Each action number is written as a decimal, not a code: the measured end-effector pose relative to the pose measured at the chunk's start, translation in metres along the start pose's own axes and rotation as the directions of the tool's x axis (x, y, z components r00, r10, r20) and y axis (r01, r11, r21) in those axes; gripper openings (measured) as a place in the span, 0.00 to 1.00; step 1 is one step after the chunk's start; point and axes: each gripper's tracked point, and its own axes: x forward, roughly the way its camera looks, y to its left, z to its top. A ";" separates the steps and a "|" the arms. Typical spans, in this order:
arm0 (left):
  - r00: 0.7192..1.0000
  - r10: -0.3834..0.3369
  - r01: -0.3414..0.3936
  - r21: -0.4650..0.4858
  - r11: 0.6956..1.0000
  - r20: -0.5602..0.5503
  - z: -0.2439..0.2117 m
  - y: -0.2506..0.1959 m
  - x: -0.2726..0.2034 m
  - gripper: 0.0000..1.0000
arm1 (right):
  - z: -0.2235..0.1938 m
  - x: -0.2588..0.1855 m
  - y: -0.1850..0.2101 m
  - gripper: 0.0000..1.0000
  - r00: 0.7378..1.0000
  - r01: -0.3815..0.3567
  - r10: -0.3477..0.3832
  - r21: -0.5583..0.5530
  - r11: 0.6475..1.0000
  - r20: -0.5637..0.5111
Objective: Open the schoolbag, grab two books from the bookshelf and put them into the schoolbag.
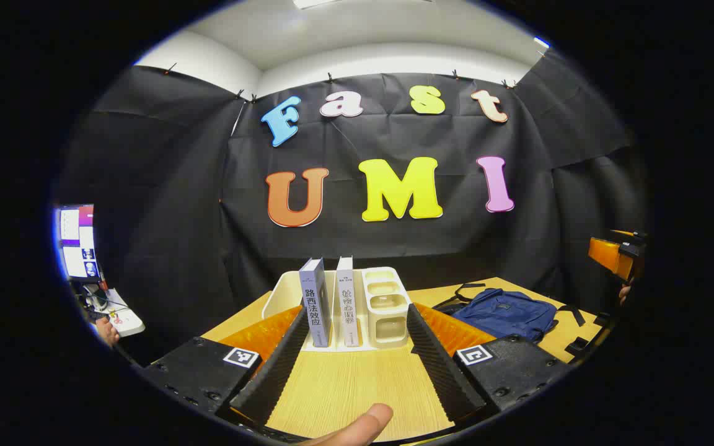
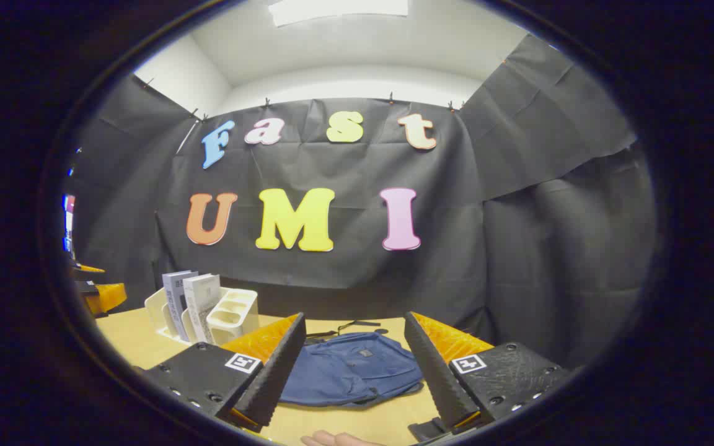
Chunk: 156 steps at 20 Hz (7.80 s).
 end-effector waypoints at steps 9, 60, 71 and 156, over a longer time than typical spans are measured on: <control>0.995 0.101 -0.101 0.038 0.994 0.000 -0.002 0.058 0.002 1.00 | -0.025 0.003 0.041 0.95 0.996 -0.053 0.047 -0.076 0.996 -0.080; 0.991 0.068 -0.068 0.003 0.998 -0.119 -0.046 0.062 0.031 1.00 | -0.214 0.193 0.160 0.16 0.849 -0.128 -0.186 -0.533 0.836 -0.494; 0.984 0.054 -0.052 0.012 0.999 -0.171 -0.073 0.049 0.055 1.00 | -0.139 0.224 0.102 0.06 0.856 -0.136 -0.061 -0.339 0.931 -0.513; 0.665 -0.198 -0.048 -0.305 0.951 -0.720 -0.053 0.007 0.109 0.45 | -0.072 0.248 -0.027 0.06 0.927 -0.219 0.180 -0.084 0.972 -0.328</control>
